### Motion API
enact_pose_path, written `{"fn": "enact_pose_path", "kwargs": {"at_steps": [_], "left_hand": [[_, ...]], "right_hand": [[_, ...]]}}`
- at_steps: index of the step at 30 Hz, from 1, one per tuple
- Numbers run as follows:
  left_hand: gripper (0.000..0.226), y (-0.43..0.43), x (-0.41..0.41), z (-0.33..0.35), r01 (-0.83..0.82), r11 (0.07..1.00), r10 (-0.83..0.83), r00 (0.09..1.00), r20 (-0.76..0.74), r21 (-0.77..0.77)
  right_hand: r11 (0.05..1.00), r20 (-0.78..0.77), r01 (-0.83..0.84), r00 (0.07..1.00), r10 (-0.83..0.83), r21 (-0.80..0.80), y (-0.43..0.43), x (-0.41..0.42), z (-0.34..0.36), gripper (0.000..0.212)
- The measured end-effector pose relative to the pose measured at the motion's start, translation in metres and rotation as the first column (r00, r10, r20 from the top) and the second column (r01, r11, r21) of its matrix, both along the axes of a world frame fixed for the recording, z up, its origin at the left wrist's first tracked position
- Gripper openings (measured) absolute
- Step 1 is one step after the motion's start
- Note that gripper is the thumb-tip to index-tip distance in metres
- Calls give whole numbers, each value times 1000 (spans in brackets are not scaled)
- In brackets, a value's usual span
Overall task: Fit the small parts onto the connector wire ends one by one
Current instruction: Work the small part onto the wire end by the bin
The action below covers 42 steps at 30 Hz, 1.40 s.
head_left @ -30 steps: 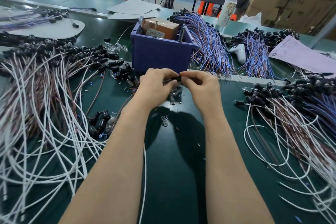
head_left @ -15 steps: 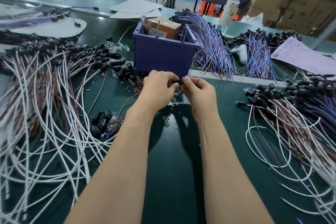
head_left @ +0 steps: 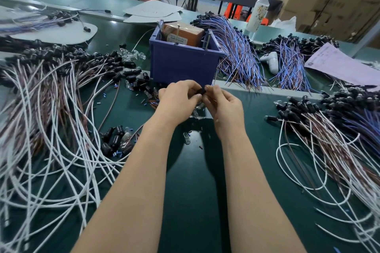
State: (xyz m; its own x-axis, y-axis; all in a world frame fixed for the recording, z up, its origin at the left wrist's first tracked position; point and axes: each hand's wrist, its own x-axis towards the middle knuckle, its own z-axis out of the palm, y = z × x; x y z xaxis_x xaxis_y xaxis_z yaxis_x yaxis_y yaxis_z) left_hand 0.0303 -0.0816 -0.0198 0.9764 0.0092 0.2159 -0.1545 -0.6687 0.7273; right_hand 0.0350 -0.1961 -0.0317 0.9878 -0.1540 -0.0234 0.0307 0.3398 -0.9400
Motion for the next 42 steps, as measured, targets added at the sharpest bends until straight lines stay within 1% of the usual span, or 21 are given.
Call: {"fn": "enact_pose_path", "kwargs": {"at_steps": [2,6,8,11,15,17,18,19,21,22,23,24,25,27,31,36,39,40,42], "left_hand": [[14,0,0,-1,-24,999,24,1000,9,25],[7,-1,0,0,-36,999,36,999,8,39],[8,-2,-1,0,-35,999,35,999,22,34],[13,-3,-1,0,-28,1000,28,999,43,-4],[14,-4,-2,2,-11,999,12,1000,27,-42],[15,-5,-2,1,-4,999,4,1000,11,-33],[17,-5,-2,1,-5,1000,5,1000,7,-21],[18,-6,-2,0,-9,1000,9,1000,6,0],[18,-7,-1,0,-22,997,21,1000,12,68],[17,-7,0,1,-33,995,32,999,15,98],[16,-7,0,1,-40,993,39,999,12,112],[14,-7,1,1,-33,994,33,999,2,101],[12,-7,2,1,-9,998,9,1000,-9,66],[8,-7,1,1,40,999,-40,999,-6,-11],[10,-9,0,3,39,999,-40,998,41,13],[15,-8,0,1,21,1000,-22,999,30,11],[19,-9,-1,2,-22,1000,22,998,62,-6],[23,-10,-2,4,-29,999,31,996,81,-24],[24,-13,-4,12,-14,997,23,992,125,-72]], "right_hand": [[995,34,11,999,-8,-103,1,0,-1,23],[939,108,63,994,-28,-337,3,1,-2,7],[916,140,99,989,-47,-389,4,1,-2,9],[943,131,102,989,-63,-317,3,0,-1,18],[983,67,68,996,-57,-172,0,2,0,18],[977,60,63,997,-52,-203,0,2,1,15],[963,70,69,996,-52,-262,0,1,0,14],[932,90,83,994,-55,-354,0,1,0,13],[812,161,145,985,-64,-565,2,0,0,16],[745,203,184,977,-67,-641,3,-1,0,18],[698,236,215,969,-68,-683,4,-2,0,19],[673,254,233,965,-69,-702,5,-2,1,20],[664,259,242,963,-74,-708,5,-2,1,21],[674,256,251,962,-94,-695,6,-2,1,21],[693,252,272,958,-134,-668,8,-3,0,21],[775,172,195,979,-113,-601,7,-2,0,20],[807,172,133,984,-39,-575,8,-3,1,8],[806,181,134,983,-34,-576,7,-2,2,7],[826,193,187,976,-97,-532,4,1,2,4]]}}
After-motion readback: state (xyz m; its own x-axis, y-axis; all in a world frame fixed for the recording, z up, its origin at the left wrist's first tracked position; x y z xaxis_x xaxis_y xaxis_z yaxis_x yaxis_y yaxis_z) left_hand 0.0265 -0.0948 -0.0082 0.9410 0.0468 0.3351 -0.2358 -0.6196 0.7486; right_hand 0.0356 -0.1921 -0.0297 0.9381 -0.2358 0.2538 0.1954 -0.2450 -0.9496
